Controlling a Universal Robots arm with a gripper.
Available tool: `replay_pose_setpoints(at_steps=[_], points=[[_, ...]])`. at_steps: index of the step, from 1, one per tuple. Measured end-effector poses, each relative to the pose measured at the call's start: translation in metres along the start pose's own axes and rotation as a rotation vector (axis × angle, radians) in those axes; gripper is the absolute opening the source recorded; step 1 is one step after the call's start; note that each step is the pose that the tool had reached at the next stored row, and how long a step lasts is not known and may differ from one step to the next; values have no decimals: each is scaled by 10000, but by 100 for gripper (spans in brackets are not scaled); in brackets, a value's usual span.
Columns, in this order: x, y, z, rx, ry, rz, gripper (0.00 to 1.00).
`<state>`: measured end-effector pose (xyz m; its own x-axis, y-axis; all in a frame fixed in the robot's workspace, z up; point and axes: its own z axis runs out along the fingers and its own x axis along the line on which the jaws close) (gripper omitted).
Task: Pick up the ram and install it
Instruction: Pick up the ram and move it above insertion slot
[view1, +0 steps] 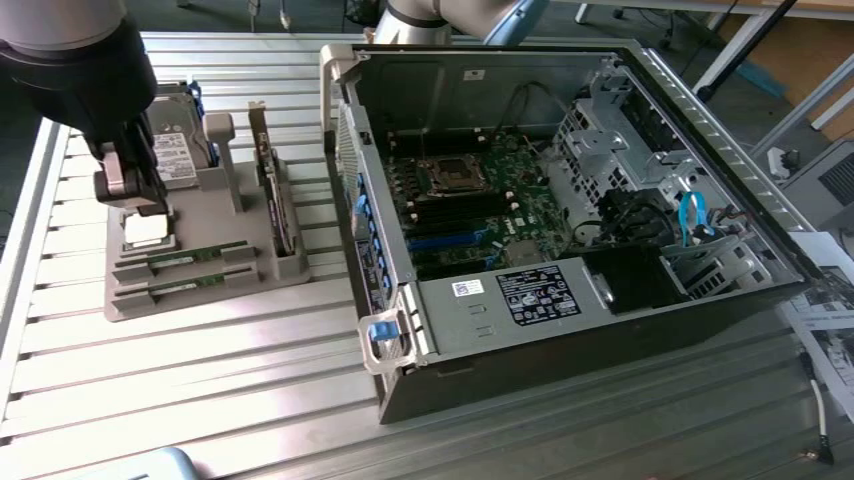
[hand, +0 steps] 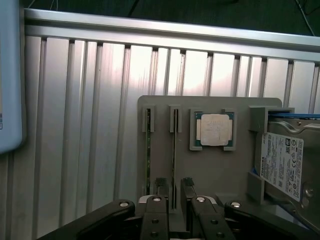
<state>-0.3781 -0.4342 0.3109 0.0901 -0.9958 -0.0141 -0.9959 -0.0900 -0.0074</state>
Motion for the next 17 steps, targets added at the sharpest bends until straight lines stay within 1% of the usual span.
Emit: replay_pose_setpoints(at_steps=[17], points=[[24, 3, 93, 0, 0, 0, 25]])
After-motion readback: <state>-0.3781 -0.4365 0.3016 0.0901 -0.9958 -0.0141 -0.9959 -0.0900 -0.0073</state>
